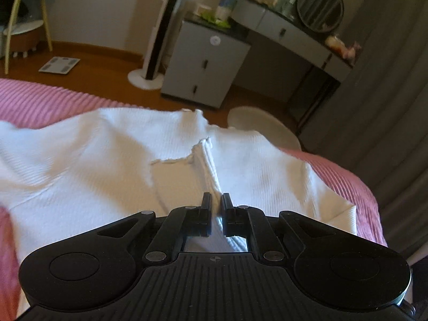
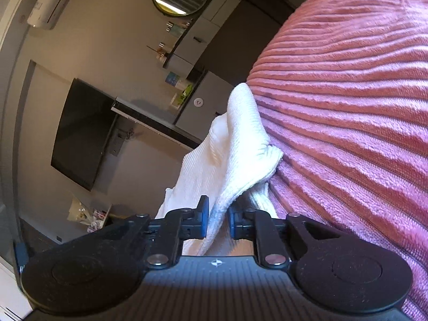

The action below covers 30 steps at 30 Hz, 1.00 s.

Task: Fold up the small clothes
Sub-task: 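Grasp the ruffled cuff of the other sleeve with the left gripper while the right gripper holds its sleeve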

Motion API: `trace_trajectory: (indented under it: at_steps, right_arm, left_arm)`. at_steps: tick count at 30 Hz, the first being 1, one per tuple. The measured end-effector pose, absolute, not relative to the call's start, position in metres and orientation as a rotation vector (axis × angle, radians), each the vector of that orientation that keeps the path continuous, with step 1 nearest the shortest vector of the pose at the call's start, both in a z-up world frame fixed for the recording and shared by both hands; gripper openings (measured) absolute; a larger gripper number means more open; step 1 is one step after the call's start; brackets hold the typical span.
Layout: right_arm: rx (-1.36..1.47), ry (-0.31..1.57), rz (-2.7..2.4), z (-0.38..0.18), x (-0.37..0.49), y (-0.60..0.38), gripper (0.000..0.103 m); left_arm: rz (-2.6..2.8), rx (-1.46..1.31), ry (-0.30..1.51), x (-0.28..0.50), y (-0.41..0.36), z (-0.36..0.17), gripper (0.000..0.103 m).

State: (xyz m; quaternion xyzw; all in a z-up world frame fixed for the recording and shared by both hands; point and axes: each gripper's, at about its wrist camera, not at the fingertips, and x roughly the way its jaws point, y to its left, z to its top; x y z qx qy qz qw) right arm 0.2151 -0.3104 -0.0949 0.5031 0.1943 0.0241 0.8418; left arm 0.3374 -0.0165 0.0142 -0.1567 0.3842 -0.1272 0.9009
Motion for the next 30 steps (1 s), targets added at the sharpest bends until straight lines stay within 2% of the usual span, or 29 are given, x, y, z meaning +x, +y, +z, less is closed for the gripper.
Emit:
trace_trajectory:
  at_steps: [8,11,12,14,17,19,20,22,23,27,30]
  right_arm:
    - [1.036,0.45,0.063,-0.095,0.22,-0.307,0.017]
    - [1.033,0.446,0.068,-0.094,0.221,-0.307,0.02]
    - [1.037,0.441,0.07,-0.094,0.22,-0.307,0.021]
    - [1.041,0.433,0.068,-0.094,0.22,-0.308,0.022]
    - [1.047,0.426,0.059,-0.096,0.22,-0.31,0.022]
    - [1.06,0.422,0.054,-0.097,0.22,-0.312,0.022]
    - [1.066,0.418,0.053,-0.098,0.22,-0.314,0.022]
    - [1.072,0.411,0.052,-0.098,0.219,-0.316,0.022]
    - [1.07,0.406,0.054,-0.097,0.219,-0.316,0.022]
    - [1.058,0.39,0.052,-0.096,0.22,-0.317,0.022]
    - [1.054,0.391,0.06,-0.095,0.221,-0.317,0.023]
  left_arm:
    - [-0.167,-0.42,0.833,0.288,0.035,-0.021,0.009]
    - [-0.174,-0.459,0.832,0.278,0.045,-0.03,0.026]
    - [-0.192,-0.481,0.83,0.277,0.047,-0.031,0.041]
    - [-0.199,-0.515,0.817,0.28,0.049,-0.031,0.058]
    - [-0.198,-0.588,0.797,0.295,0.052,-0.034,0.059]
    - [-0.165,-0.615,0.812,0.31,0.048,-0.041,0.058]
    - [-0.153,-0.613,0.815,0.316,0.047,-0.044,0.052]
    - [-0.128,-0.578,0.818,0.323,0.044,-0.046,0.03]
    - [-0.121,-0.557,0.819,0.325,0.043,-0.046,0.009]
    - [-0.123,-0.512,0.79,0.326,0.04,-0.037,0.008]
    - [-0.13,-0.469,0.691,0.32,0.039,-0.013,0.008]
